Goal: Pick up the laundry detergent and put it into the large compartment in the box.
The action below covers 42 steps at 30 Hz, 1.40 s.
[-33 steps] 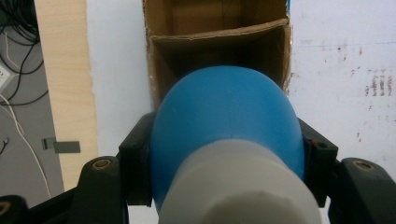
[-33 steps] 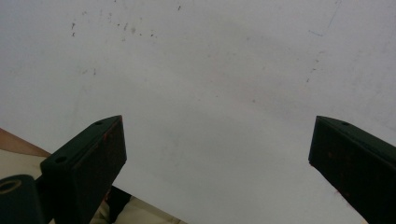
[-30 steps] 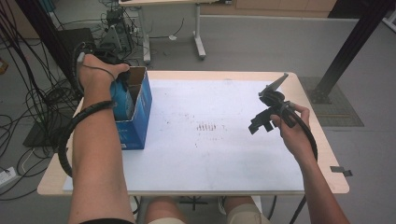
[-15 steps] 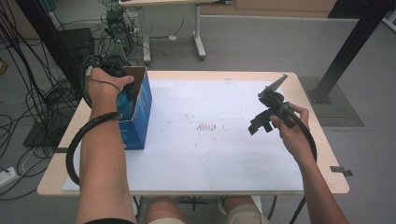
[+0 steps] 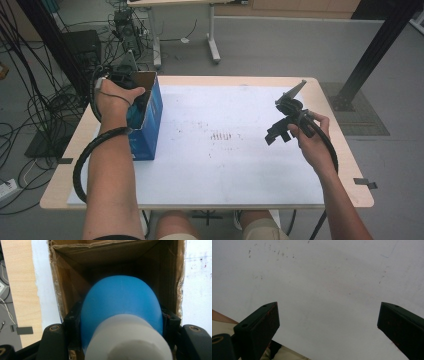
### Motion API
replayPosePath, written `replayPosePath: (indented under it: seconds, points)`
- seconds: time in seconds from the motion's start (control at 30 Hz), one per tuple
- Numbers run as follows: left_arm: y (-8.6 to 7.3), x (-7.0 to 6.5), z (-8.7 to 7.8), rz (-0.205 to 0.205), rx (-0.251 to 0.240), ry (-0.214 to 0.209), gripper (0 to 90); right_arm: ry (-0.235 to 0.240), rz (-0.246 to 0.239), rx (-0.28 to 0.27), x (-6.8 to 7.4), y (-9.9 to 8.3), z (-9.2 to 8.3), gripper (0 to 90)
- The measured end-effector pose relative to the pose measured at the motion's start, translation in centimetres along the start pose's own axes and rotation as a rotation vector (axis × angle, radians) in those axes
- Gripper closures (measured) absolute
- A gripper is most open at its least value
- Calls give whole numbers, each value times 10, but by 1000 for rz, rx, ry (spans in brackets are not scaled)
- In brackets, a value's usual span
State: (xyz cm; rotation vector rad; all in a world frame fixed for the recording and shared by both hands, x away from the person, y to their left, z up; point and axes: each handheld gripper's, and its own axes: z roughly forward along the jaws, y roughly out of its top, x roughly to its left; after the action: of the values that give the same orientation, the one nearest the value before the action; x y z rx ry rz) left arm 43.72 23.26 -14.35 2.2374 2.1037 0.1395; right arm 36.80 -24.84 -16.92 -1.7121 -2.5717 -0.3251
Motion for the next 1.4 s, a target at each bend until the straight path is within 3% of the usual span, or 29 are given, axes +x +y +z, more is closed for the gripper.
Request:
replayPosePath:
  seconds: [0.43,1.4]
  points:
    - [-3,-5,16,28,9,11,377,-5,-2,5,1,1,1,42]
    - [-4,-2,19,32,-10,4,375,-14,-4,6,3,3,0,42]
